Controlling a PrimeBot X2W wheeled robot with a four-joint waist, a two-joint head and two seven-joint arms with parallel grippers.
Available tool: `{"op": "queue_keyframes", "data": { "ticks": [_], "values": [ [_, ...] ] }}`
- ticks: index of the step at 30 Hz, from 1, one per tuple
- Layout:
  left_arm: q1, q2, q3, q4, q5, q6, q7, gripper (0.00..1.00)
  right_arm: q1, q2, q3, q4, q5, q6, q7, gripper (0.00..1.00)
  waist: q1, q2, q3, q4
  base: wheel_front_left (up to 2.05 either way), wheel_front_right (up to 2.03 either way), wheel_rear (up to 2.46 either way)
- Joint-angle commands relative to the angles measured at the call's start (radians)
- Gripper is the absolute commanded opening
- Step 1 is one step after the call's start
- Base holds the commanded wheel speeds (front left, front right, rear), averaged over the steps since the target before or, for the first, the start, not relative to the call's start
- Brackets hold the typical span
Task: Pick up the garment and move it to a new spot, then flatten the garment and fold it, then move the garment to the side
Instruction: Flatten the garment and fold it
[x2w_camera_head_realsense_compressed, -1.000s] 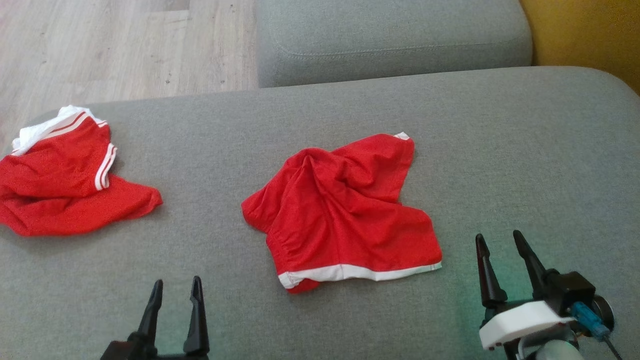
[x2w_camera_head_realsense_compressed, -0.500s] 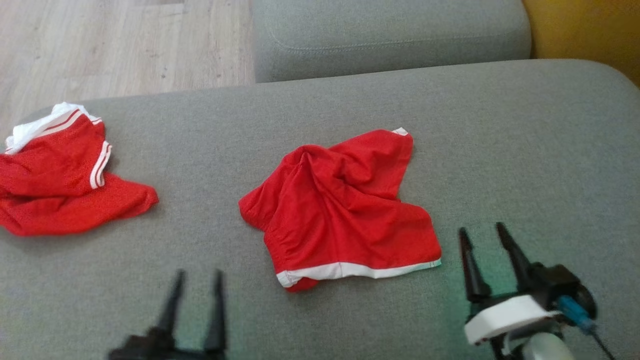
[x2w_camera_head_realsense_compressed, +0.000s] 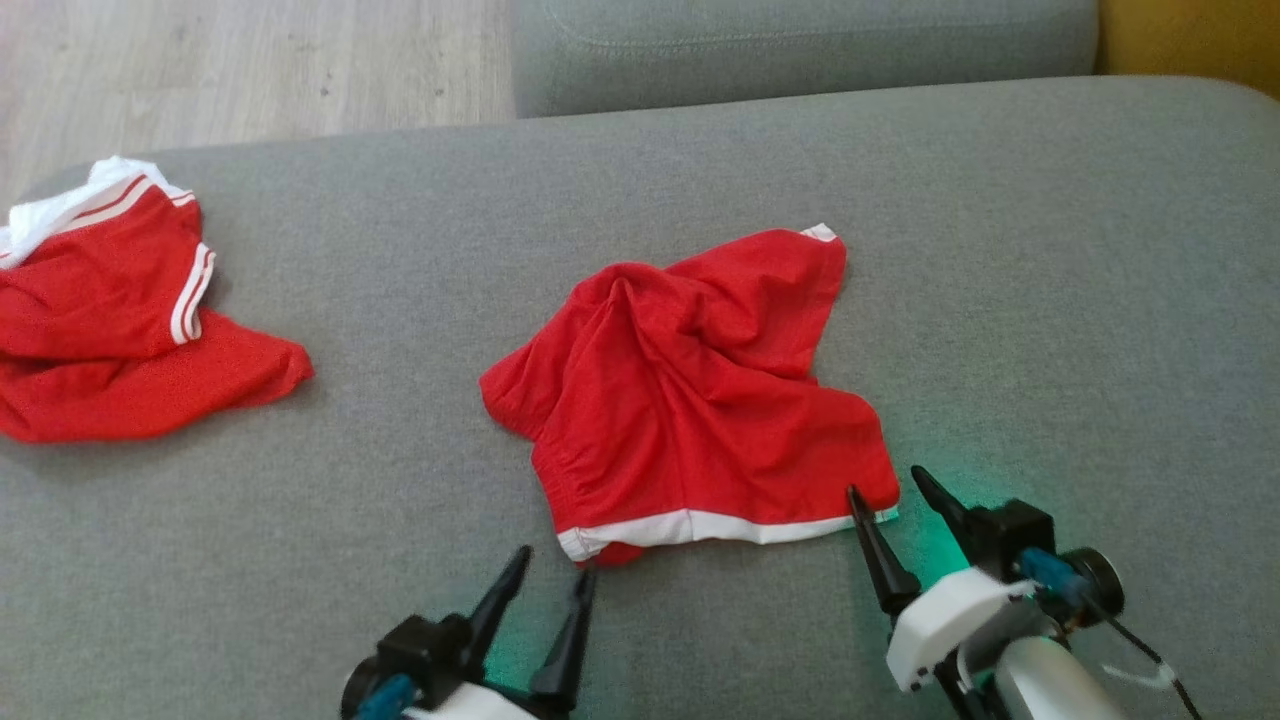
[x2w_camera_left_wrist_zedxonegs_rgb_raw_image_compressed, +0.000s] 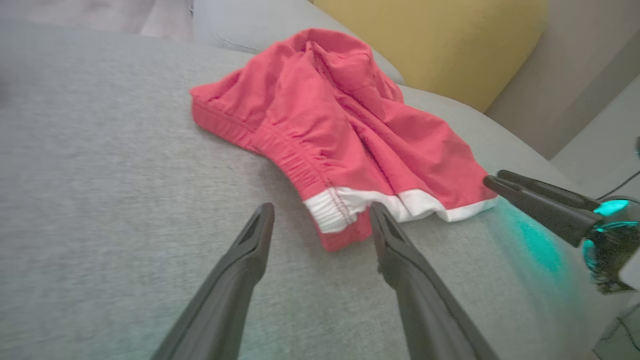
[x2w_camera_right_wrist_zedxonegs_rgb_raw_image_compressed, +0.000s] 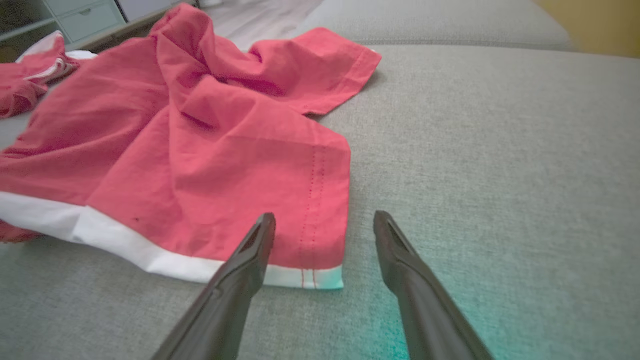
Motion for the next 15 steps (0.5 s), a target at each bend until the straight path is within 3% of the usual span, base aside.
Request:
{"op": "queue_keyframes", "data": {
  "ticks": [1, 15],
  "values": [
    [-0.050, 0.012, 0.002, -0.013, -0.027, -0.005, 0.000, 1.00, -0.053, 0.001, 0.032, -0.002, 0.000, 0.008, 0.002, 1.00, -0.0002, 0.0000, 0.008, 0.000, 0.00, 0.00, 0.00],
    [-0.149, 0.045, -0.122, 0.102, -0.165, -0.006, -0.026, 1.00, -0.124, 0.013, 0.115, 0.132, 0.047, 0.008, 0.037, 1.00, -0.0002, 0.0000, 0.031, -0.011, 0.00, 0.00, 0.00]
  ]
}}
